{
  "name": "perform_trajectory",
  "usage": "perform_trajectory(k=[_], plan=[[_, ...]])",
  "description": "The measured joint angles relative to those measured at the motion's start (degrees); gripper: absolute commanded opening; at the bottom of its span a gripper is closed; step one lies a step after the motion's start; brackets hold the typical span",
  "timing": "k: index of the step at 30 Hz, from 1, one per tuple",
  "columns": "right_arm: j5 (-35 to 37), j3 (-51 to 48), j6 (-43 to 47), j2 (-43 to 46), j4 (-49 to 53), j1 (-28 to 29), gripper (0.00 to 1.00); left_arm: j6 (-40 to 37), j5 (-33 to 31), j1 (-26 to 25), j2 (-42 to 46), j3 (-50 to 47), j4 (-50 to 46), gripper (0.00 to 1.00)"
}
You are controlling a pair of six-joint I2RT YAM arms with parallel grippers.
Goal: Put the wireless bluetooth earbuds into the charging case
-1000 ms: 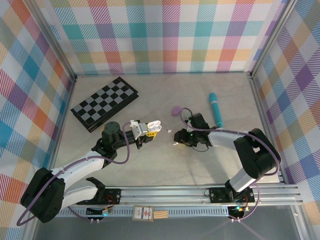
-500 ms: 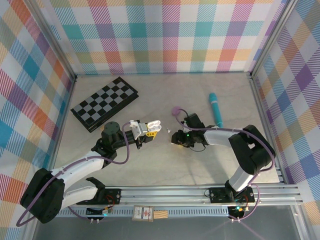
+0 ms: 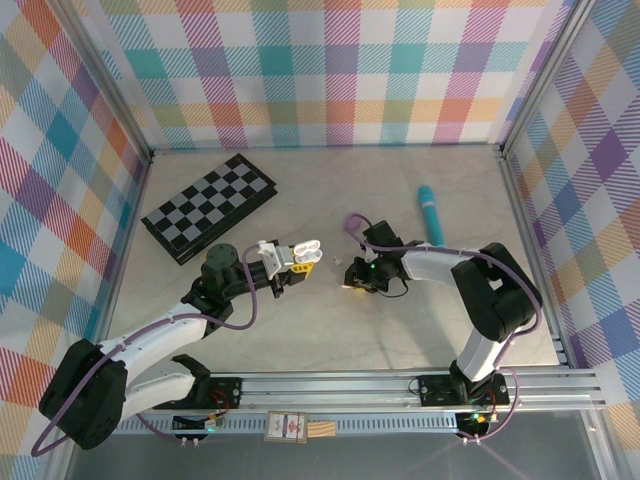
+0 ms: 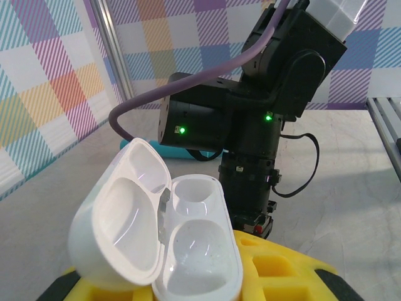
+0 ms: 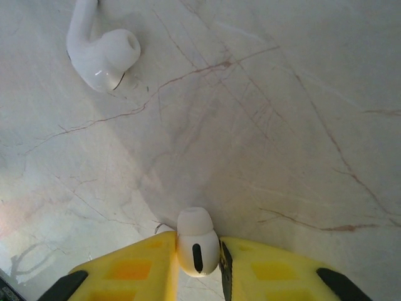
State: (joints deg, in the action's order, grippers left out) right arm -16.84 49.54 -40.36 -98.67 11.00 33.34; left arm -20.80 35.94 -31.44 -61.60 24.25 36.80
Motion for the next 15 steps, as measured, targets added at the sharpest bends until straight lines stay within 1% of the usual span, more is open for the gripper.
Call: perform_trajectory(k=[4,7,11,15], plan=[[0.3,2.0,2.7,-0.7,3.0,0.0,0.18,0.0,0.0,0.0,0.0,0.0,0.0,0.05],[1.0,3.1,6.5,-0.9,4.8,0.1,0.17,0.0,0.0,0.0,0.0,0.0,0.0,0.05],[3.4,3.6,13.6,-0.3,5.7,0.5,0.17,0.1,-0.3,0.0,0.0,-0.1,0.1,0.05],[6.9,3.6,21.9,2.5,6.2,0.5,0.16,1.6,-0.6,0.2,-0.6,-0.8,2.7,0.05]])
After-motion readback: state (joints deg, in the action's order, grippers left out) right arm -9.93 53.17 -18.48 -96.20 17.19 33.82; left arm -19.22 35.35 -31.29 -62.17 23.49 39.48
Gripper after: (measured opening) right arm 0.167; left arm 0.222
